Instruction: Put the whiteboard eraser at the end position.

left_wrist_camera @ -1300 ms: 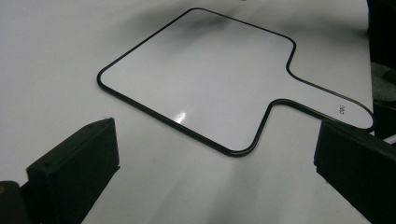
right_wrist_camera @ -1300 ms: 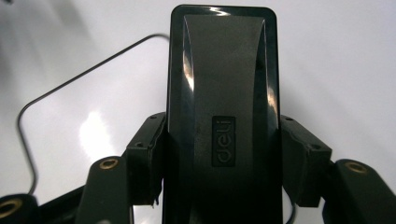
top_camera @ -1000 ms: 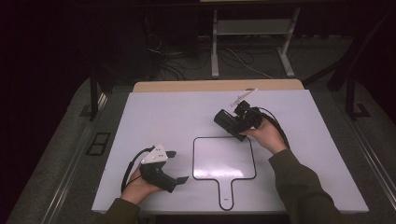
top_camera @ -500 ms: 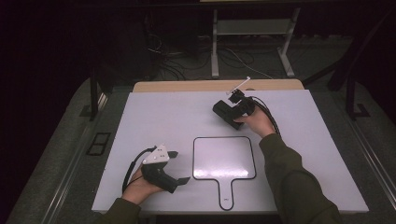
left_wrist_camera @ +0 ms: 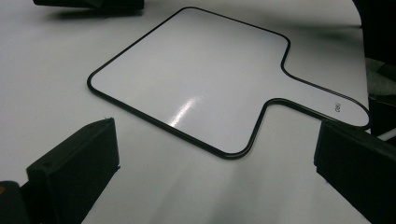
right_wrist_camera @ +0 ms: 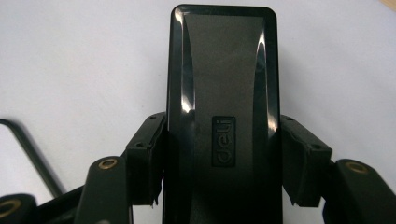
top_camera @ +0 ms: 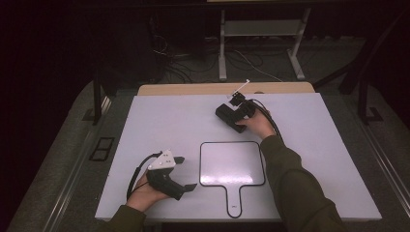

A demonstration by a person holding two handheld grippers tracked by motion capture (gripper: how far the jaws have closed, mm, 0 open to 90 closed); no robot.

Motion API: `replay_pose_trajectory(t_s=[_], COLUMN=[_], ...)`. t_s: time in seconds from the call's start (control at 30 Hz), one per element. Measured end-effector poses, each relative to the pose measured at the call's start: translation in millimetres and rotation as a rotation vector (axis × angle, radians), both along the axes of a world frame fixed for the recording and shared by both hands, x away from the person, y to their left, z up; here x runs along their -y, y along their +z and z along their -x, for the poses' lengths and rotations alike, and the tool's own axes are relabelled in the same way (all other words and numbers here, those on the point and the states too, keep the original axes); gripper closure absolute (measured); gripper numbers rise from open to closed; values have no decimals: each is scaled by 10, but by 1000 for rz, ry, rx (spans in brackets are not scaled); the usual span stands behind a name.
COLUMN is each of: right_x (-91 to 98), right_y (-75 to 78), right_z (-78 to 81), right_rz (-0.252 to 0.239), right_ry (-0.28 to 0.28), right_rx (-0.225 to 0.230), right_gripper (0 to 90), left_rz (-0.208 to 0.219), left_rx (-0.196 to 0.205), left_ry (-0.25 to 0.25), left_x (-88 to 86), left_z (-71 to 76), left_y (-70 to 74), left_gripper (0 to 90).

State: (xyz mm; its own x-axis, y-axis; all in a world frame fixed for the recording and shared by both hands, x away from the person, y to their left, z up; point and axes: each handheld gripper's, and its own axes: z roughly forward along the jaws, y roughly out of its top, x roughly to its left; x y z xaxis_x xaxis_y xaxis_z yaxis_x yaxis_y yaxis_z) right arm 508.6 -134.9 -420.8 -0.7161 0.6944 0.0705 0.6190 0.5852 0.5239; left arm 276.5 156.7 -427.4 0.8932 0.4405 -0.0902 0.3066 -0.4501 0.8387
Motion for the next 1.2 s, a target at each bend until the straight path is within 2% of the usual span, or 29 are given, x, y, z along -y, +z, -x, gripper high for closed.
replay_pose_trajectory(t_s=[0.2, 0.3, 0.4, 0.63, 0.77, 0.87, 1.1, 1.2], right_x=[-14, -27, -3, 52, 98, 121, 224, 262], right_y=[-77, -70, -40, 66, 135, 179, 278, 276], right_z=[-10, 2, 4, 52, 107, 177, 253, 297], right_rz=[-4, -4, -46, -102, -115, -122, -208, -210], right_ry=[0, 5, 3, -5, -31, -46, -54, -60], right_rx=[-15, 2, 11, 60, 106, 153, 146, 149], right_gripper=[381, 377, 357, 278, 272, 194, 131, 103], left_rz=[-3, -1, -4, 0, -5, -4, 6, -1], left_rx=[0, 0, -1, -2, -5, -4, -19, -17], left_ry=[-3, -1, -3, 1, 0, -1, 11, 21], left_x=[3, 2, 4, 2, -2, -3, -21, -32], left_z=[-1, -1, -1, -3, -8, -16, -27, -38], left_y=[-4, -2, -4, -9, -9, -15, -25, -34], left_gripper=[0, 0, 0, 0, 0, 0, 0, 0])
